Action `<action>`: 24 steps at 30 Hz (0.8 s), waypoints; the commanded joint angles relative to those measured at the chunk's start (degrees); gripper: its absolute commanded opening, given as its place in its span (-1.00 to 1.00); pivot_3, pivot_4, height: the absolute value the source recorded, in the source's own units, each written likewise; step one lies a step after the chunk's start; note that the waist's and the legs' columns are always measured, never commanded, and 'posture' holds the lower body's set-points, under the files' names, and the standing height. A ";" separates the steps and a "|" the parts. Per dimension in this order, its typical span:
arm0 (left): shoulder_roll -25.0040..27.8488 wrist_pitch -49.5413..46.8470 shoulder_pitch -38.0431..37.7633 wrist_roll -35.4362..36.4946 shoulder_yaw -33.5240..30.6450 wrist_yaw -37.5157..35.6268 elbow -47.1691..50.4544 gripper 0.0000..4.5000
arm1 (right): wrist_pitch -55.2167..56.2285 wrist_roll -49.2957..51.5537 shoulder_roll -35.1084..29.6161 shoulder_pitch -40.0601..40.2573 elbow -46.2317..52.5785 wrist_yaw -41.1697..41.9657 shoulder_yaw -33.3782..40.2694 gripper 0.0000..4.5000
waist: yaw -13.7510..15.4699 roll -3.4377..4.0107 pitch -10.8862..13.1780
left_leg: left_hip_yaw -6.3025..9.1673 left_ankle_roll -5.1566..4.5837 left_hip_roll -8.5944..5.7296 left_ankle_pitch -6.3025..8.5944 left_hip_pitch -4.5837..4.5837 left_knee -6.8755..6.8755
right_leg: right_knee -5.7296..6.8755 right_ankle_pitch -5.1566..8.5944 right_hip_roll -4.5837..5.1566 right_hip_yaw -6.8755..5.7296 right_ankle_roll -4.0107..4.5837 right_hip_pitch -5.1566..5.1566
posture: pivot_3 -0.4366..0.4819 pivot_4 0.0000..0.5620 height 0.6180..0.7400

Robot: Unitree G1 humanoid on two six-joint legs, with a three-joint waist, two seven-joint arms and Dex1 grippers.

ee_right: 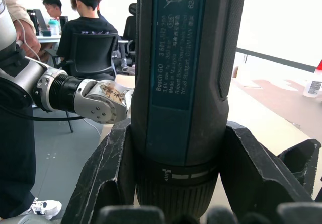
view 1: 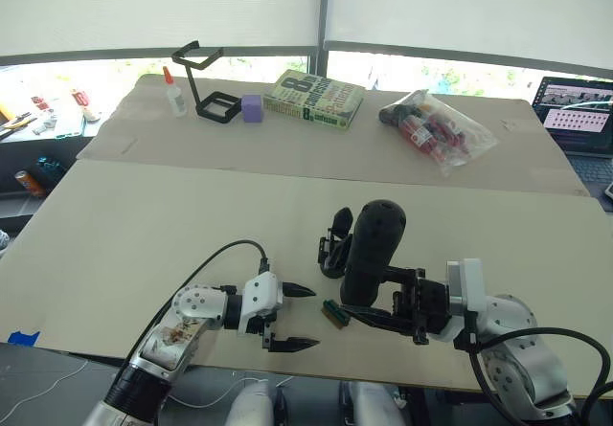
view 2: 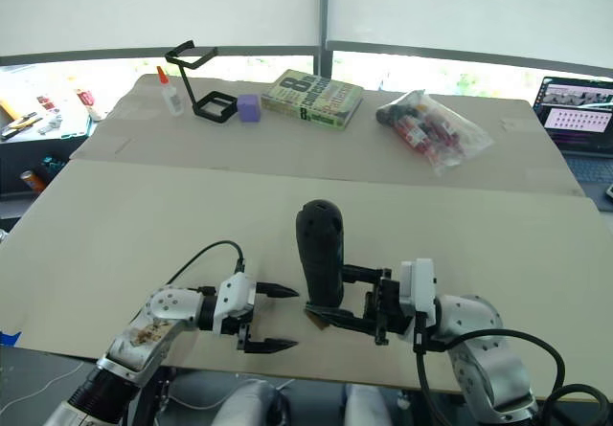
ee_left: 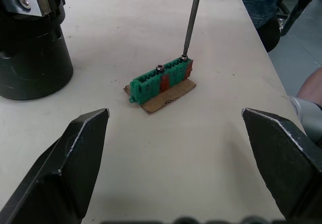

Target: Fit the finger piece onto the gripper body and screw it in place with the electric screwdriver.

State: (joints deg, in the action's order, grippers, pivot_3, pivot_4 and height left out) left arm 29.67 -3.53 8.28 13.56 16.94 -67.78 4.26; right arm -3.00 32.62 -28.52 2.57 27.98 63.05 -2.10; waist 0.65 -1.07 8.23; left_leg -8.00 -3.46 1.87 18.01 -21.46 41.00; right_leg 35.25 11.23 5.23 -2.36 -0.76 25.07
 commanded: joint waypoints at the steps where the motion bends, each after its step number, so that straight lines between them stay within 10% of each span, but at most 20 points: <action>1: -0.23 1.43 -0.27 0.36 0.28 -0.14 0.68 1.00 | 1.96 0.52 0.13 -0.92 1.94 -0.25 0.17 -0.14 | 0.00 0.00 0.00 | 0.00 0.00 0.00 0.00 0.00 0.00 | 0.00 0.00 0.00 0.00 0.00 0.00 | -0.05 -0.47 1.00; 24: -0.49 2.28 -1.59 0.51 0.94 -0.12 0.81 1.00 | 0.92 1.47 -1.84 -2.25 3.74 -0.60 0.91 -0.14 | 0.02 0.00 0.00 | 0.00 -0.02 -0.01 0.01 0.01 0.00 | -0.01 0.00 0.02 0.00 0.00 -0.02 | -0.05 -0.47 1.00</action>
State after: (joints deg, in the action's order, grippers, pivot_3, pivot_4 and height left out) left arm 29.30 -1.24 7.65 13.59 17.24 -68.06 3.27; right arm -3.01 32.28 -30.24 1.24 28.76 62.95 -2.16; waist 0.67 -1.07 8.23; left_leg -8.00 -3.48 1.86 18.03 -21.46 41.01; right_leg 35.24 11.23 5.26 -2.36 -0.76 25.06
